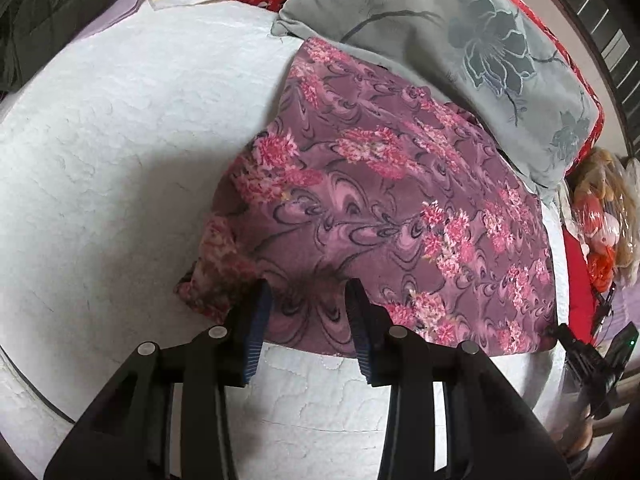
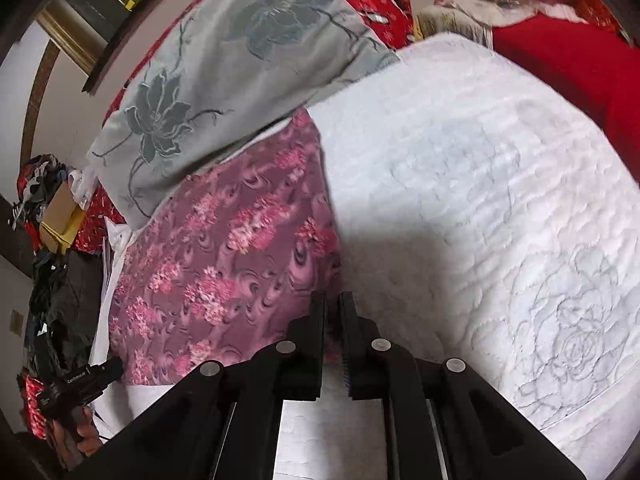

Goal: Fold small clothes

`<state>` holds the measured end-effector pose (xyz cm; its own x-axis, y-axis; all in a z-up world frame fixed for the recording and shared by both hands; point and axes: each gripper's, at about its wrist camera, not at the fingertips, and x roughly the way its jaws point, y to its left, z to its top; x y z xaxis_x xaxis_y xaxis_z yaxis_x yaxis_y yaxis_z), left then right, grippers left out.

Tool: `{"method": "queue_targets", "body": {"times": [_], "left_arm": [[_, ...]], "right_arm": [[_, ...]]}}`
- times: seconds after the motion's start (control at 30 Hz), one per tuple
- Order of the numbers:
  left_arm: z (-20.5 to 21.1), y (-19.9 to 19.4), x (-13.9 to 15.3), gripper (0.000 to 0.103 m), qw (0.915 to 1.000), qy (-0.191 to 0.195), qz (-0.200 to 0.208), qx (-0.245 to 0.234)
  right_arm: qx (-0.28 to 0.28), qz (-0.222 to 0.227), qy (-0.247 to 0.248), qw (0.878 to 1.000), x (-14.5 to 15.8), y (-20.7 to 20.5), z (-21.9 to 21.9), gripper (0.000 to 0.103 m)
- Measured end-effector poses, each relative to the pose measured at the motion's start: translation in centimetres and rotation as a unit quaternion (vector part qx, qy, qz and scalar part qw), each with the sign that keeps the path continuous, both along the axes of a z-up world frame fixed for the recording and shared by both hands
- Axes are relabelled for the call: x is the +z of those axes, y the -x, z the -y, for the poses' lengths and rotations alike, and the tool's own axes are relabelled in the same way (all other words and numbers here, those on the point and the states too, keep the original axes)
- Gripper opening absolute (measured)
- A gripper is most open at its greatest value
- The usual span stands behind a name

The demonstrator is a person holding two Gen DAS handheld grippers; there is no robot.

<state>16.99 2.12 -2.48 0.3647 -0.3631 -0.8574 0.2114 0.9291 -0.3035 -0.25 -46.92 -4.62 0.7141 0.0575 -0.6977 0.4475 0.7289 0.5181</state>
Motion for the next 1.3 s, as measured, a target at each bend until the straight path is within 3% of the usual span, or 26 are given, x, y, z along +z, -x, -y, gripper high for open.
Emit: {"method": "queue_targets", "body": {"times": [0.2,0.33,0.43,0.57,0.7,0.73,0.77,0.9,0.97,1.03,1.07,1.13,1.23,1.3], "left_arm": [[0.3,-1.3,1.9,0.038,0.9995,0.024,0.020,0.001],[1.0,-4.7,3.3,0.055,0.9986,0.036,0.036,0.016],[1.8,-7.9,3.1,0.055,0.9976,0.044,0.042,0.034],[3.3,-10.5,1.8,0.055,0.9985,0.037,0.033,0.021],[4.9,-12.2,1.0,0.055,0.9995,0.025,0.019,0.009],[5.2,-12.6,0.7,0.055,0.9994,0.021,0.020,0.017],[5.4,-12.8,0.4,0.055,0.9995,0.013,0.021,0.019],[6.1,-12.7,0.1,0.056,0.9980,-0.029,0.054,0.015],[6.5,-12.6,0.0,0.057,0.9970,-0.041,0.065,0.010],[6.5,-12.2,0.5,0.057,0.9961,-0.049,0.074,-0.002],[6.3,-12.0,0.9,0.057,0.9958,-0.049,0.077,-0.004],[5.6,-11.3,2.2,0.058,0.9951,-0.033,0.093,-0.005],[5.3,-11.2,2.7,0.064,0.9951,-0.025,0.096,-0.009],[5.8,-11.6,1.1,0.064,0.9961,-0.050,0.072,-0.012]], "right_arm": [[-0.002,0.002,0.005,1.000,0.6,-2.2,0.5,0.026],[-0.007,-0.011,0.011,1.000,0.5,-5.6,1.6,0.032],[-0.023,-0.005,-0.005,1.000,0.5,-8.1,3.0,0.040],[-0.055,-0.002,-0.024,0.998,-0.1,-12.2,4.8,0.045],[-0.052,-0.025,-0.013,0.998,-1.4,-16.5,5.3,0.044],[-0.047,-0.025,-0.004,0.999,-1.4,-17.4,5.2,0.031],[-0.031,-0.010,0.005,0.999,-0.9,-18.2,5.0,0.006],[-0.021,0.051,0.042,0.998,1.6,-18.0,4.7,0.006],[-0.048,0.033,0.041,0.997,0.5,-17.5,5.9,0.004],[-0.058,-0.025,0.011,0.998,-2.1,-17.6,7.0,0.003],[-0.066,-0.018,0.002,0.998,-2.3,-17.1,7.0,0.011],[-0.089,-0.003,0.026,0.996,-0.4,-15.8,6.1,0.014],[-0.044,0.062,0.054,0.996,2.3,-14.2,3.1,0.014],[-0.013,0.070,0.066,0.995,2.6,-13.5,1.1,0.016]]}}
